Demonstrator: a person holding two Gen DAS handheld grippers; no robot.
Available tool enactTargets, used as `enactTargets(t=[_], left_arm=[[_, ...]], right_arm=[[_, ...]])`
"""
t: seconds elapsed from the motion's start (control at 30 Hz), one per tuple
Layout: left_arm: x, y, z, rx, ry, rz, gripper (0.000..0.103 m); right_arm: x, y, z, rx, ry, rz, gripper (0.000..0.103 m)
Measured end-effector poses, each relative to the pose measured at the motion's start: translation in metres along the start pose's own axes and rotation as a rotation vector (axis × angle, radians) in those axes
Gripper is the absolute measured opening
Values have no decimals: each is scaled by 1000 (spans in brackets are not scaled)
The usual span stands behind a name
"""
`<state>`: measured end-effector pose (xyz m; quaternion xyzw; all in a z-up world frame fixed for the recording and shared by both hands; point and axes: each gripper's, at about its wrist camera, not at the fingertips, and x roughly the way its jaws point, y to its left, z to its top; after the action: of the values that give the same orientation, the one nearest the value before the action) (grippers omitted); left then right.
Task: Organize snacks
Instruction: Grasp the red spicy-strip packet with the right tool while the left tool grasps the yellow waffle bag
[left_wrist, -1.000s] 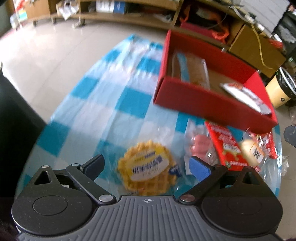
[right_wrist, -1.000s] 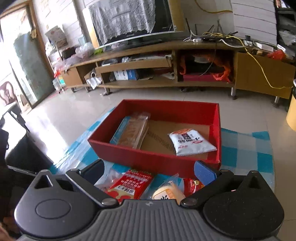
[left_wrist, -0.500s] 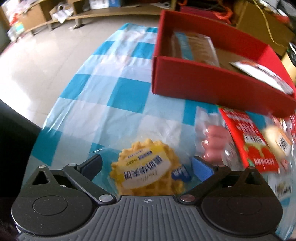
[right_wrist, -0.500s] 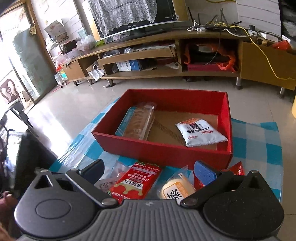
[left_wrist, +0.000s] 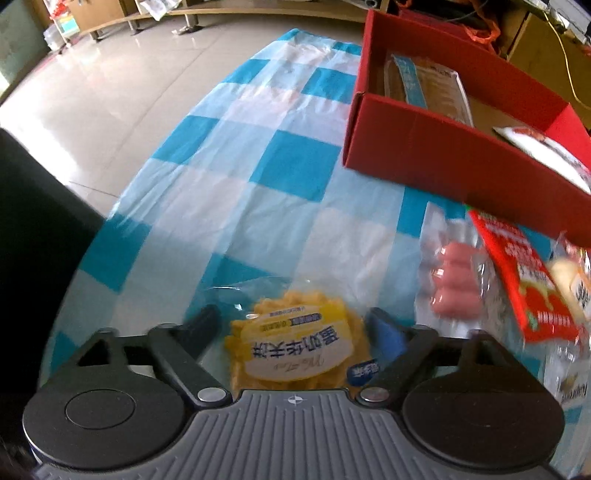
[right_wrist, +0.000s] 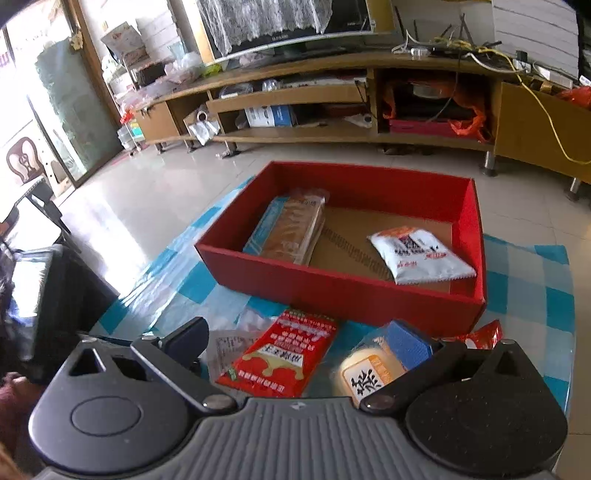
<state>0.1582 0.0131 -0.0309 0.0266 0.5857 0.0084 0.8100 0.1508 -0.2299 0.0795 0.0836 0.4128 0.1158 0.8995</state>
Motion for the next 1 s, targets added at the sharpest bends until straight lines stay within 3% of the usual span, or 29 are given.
enactTargets(t=[0.3,0.37,0.43,0.6,0.83,0.87,0.97,1.0], left_arm=[[-16,9,-13,10,-5,-25,77],[-14,9,-14,27,-4,-34,81],[-10,11,-15,24,2,-27,92],[-2,16,-14,-3,25,-27,102],[2,24,-12,-15,33,-16,103],[2,27,-12,-25,35,-18,103],[4,32,-10,-53,45,-24,103],[6,33,-10,-63,48,-29,103]], right_arm=[[37,6,9,81,94,-20,103],[49,8,9,101,131,-32,103],[61,11,8,97,163,-39,103],[86,17,5,46,182,-120,102],[106,13,-7,-10,212,-155,99],[105,12,-6,-7,216,-146,94],[97,7,-4,-3,220,-67,62],[94,5,-4,7,222,-52,60]])
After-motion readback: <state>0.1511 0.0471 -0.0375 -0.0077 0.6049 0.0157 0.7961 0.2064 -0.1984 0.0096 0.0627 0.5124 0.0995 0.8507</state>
